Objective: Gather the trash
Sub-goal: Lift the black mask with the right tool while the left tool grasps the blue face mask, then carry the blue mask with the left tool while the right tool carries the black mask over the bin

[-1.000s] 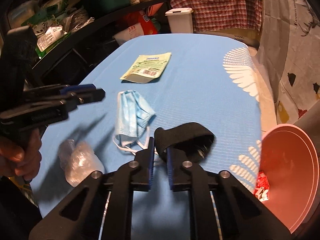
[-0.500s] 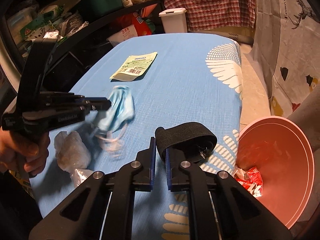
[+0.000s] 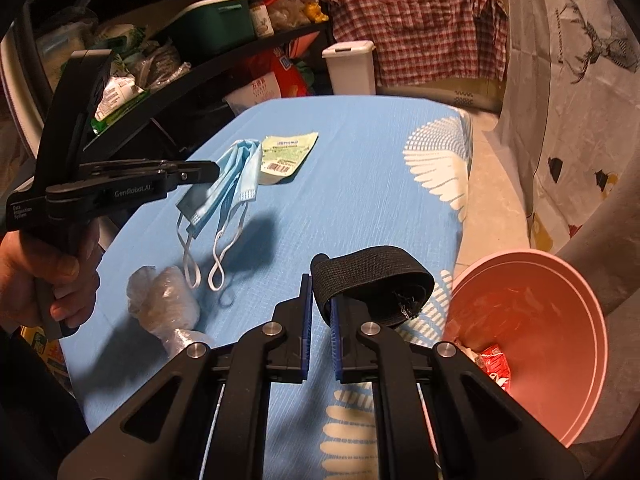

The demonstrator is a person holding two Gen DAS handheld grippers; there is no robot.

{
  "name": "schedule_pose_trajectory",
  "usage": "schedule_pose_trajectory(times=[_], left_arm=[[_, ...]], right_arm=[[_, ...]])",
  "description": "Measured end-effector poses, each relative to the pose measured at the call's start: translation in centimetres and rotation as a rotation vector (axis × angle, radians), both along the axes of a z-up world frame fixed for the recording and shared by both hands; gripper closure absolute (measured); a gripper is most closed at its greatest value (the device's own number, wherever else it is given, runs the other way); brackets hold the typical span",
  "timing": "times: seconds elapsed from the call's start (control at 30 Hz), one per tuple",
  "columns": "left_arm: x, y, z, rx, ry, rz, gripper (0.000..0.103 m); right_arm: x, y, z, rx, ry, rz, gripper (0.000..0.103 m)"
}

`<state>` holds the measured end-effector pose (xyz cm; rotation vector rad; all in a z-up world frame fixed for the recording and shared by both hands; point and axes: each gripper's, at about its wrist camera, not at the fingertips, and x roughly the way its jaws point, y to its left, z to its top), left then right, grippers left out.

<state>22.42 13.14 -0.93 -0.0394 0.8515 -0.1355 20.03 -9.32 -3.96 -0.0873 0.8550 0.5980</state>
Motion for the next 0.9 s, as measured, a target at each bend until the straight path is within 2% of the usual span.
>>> schedule_pose_trajectory(times=[0.3, 0.63, 0.9], left_arm=[[-1.2, -1.5, 3.2, -0.037, -0.085, -0.016, 0.101], [-2.2, -4.2, 4.9, -0.071, -0.129, -0.060, 0.101], [-2.2, -6.6, 5.6, -0.088, -0.145, -0.086, 0.101]], right_arm=[[-1.2, -2.7, 3.6, 0.006, -0.062, -0.037, 0.094], [-1.9, -6.9, 7.5, -0.021, -0.144, -0.118, 0.094], [-1.8, -10.2, 7.5, -0.054, -0.175, -0.205, 0.094]])
